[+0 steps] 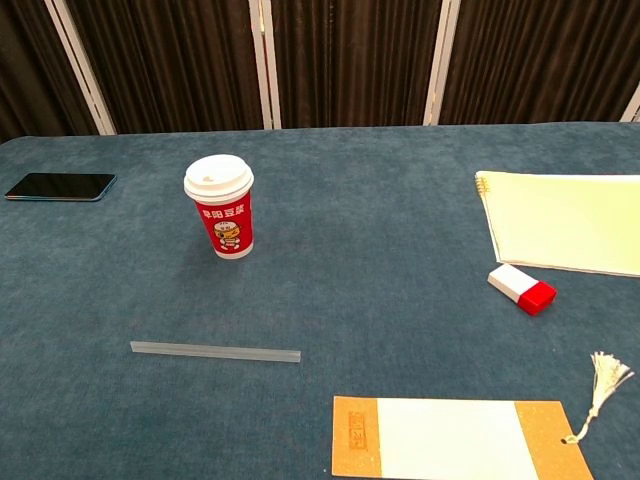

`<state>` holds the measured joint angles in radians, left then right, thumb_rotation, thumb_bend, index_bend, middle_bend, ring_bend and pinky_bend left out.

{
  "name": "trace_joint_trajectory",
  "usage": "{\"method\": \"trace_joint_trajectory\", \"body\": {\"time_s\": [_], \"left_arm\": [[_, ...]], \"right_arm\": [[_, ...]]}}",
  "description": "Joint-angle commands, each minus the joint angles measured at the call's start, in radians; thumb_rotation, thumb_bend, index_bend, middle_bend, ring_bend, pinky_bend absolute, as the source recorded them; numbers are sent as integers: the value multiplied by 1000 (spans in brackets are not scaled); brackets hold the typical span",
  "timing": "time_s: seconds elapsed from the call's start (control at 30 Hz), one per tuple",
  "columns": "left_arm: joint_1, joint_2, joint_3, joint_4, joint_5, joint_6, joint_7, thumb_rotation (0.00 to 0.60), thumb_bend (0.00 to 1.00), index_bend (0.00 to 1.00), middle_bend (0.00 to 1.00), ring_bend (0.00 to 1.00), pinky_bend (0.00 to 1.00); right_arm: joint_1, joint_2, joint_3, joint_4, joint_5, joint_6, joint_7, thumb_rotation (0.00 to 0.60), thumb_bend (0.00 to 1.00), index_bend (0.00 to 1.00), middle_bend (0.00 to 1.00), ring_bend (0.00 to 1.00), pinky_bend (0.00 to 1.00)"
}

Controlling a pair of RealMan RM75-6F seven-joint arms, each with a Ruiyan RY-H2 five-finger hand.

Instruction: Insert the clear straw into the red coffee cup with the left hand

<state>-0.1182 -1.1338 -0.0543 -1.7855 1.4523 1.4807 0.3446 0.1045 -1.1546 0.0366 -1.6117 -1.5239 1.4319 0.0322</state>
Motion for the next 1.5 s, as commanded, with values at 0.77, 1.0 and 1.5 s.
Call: {"method": "trace_joint_trajectory", "body": {"time_s": [0.77,1.0,1.5], "left_arm": [[-22,20,16,-80,-11,-58,47,600,48,383,616,585,571],[-72,-17,12,-138,-39,-130,156,600,49,473,853,796,709],[-250,-181,-73,-166,-375,-310,438,600,211,531,1000,924,780]], "right_arm": [[-3,2,-1,-6,1,3,6,600,142,63,0,0,0],[-4,3,-1,-8,-1,6,5,600,142,63,0,0,0],[-3,7,1,-11,7,-1,14,600,143,63,0,0,0]]}}
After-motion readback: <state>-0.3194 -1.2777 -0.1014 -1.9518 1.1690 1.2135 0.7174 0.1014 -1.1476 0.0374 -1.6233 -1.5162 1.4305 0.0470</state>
